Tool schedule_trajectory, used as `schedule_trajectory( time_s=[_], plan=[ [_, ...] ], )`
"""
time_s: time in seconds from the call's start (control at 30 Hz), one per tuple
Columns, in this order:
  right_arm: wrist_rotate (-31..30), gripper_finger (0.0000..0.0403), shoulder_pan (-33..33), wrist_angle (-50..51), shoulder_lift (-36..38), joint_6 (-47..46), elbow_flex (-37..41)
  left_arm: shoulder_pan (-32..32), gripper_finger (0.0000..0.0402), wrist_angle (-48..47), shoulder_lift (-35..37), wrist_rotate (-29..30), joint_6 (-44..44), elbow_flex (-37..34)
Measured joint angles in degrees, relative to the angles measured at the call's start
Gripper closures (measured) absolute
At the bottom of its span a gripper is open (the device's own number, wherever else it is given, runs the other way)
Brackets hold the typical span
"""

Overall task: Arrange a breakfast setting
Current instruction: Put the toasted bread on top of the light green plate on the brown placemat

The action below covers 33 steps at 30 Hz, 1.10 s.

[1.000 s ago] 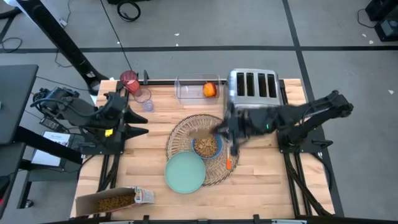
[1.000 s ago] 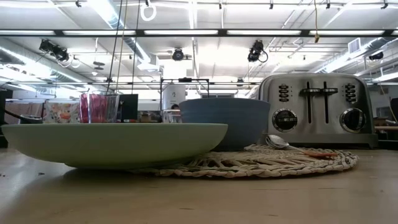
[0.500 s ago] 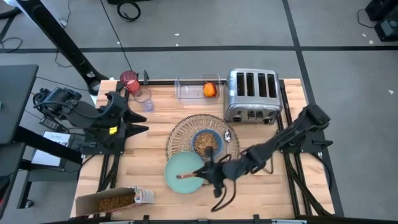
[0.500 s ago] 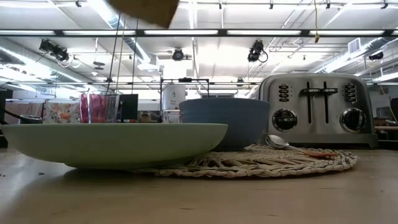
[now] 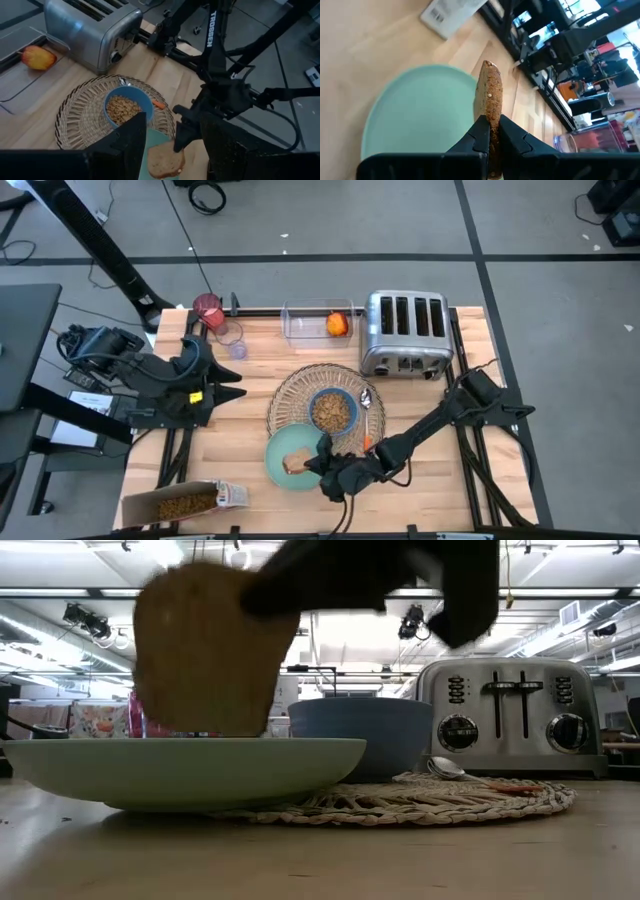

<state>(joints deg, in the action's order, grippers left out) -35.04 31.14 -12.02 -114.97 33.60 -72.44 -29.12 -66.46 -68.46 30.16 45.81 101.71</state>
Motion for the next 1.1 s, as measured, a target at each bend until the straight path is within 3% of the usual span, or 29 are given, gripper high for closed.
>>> schedule_trajectory(
  time_s=[0.33,0.43,0.77,1.1],
  plan=[
    [3.61,0.0369,-3.03,0.94,-2.24,0.66,-0.02,0.02,0.0209,-0.11,-0.98,-0.10,0.05,-0.02],
    [6.32,0.0352,-3.58,1.21,-2.21,0.48,-0.02,0.02,0.0209,-0.13,-0.95,-0.07,0.06,-0.01],
    [6.46,0.0256,-3.87,2.50,-1.27,-3.14,-0.54,0.02,0.0209,-0.39,-0.96,1.10,0.01,0.00],
    [11.81,0.0243,-3.61,9.27,5.90,-10.99,-0.96,0.02,0.0209,-0.20,-0.97,2.84,0.45,0.00]
  ],
)
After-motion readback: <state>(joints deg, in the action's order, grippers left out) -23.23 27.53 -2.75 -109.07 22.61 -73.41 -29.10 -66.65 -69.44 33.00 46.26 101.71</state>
